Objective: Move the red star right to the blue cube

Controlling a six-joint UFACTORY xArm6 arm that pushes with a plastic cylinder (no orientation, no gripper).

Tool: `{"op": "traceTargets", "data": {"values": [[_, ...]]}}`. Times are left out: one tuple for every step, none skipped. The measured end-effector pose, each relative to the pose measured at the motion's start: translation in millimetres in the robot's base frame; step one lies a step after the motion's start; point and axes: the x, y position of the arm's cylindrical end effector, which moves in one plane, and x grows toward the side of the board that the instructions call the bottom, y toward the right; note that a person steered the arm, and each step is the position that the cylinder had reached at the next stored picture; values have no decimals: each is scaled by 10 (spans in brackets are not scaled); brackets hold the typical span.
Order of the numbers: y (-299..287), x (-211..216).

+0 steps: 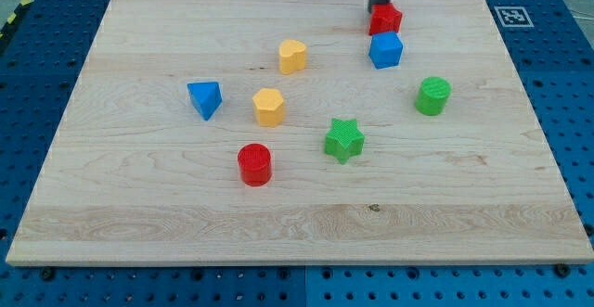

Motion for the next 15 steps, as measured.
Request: {"op": "traceTargets", "data": {"values": [[305,0],[470,0],[512,0],[252,-74],[60,-78],[-19,-78],[-89,-30],[-4,50],[77,103],[84,109],[-33,109],[-184,109],[-310,109],[-344,118],[-344,133]]}}
